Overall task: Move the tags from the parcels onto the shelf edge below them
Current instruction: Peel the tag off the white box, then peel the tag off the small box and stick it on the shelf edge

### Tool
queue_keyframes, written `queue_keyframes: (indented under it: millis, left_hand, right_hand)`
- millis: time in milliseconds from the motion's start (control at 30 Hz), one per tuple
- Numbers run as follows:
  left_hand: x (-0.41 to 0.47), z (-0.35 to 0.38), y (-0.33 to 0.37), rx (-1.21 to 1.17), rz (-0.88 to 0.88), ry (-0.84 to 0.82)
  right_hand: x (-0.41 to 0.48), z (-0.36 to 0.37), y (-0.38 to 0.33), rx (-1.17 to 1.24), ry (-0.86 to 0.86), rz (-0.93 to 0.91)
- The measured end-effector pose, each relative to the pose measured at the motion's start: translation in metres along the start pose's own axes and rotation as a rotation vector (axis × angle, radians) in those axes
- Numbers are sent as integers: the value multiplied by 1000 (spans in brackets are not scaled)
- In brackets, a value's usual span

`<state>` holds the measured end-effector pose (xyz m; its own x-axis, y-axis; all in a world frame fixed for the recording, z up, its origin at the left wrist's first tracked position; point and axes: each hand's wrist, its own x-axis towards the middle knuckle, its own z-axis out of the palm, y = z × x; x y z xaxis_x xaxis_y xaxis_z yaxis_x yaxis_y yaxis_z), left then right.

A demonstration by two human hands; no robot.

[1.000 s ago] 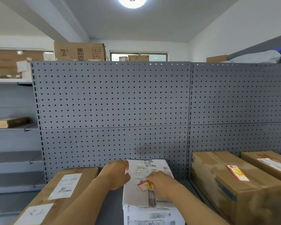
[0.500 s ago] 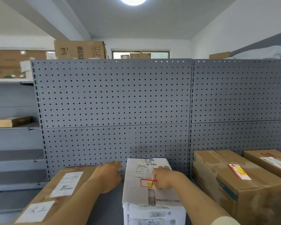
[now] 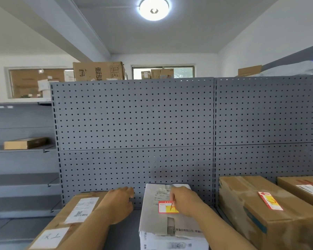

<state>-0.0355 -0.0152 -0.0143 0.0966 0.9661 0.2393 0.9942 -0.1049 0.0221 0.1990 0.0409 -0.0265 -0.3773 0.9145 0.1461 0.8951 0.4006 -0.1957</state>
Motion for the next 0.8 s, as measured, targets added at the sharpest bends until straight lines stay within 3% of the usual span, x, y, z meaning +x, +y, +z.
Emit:
queue_keyframes:
  millis: [267, 800]
  left_hand:
    - [-44, -29, -44, 96, -65, -5]
    - [-131, -19, -165, -45, -47, -69]
  right_hand:
    - [-8, -4, -59, 104, 33, -82]
    - [-35, 49, -219, 170, 41, -144]
